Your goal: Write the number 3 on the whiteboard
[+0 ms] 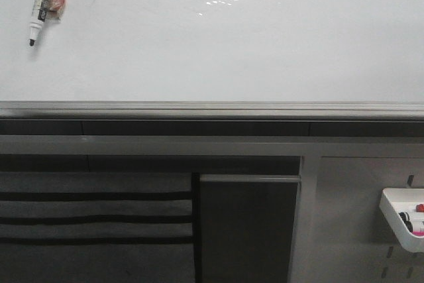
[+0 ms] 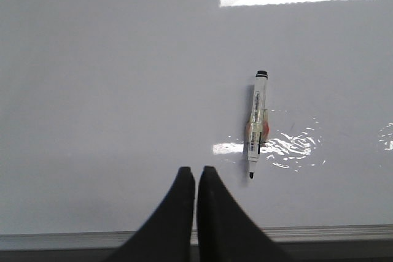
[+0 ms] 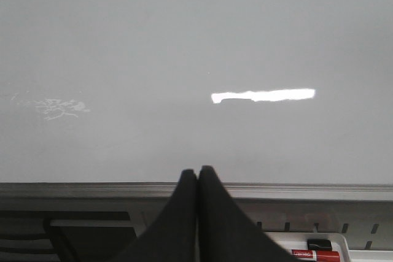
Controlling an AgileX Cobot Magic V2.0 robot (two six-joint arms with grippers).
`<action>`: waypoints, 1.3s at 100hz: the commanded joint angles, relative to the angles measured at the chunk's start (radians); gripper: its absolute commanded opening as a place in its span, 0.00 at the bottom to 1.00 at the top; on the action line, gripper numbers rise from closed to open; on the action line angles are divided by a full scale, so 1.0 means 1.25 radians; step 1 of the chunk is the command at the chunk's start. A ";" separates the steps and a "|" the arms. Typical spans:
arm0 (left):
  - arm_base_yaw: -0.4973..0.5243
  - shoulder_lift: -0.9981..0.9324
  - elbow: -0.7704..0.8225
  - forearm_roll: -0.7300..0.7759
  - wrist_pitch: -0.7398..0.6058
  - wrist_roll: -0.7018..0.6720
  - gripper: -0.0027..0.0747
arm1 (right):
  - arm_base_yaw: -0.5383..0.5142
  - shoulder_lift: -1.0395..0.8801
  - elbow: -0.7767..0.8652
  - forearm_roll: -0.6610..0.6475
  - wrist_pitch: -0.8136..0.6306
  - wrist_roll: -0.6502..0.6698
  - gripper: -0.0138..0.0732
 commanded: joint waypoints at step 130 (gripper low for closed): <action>-0.016 0.070 -0.003 -0.029 -0.037 0.030 0.86 | -0.004 0.024 -0.045 0.022 -0.046 -0.018 0.93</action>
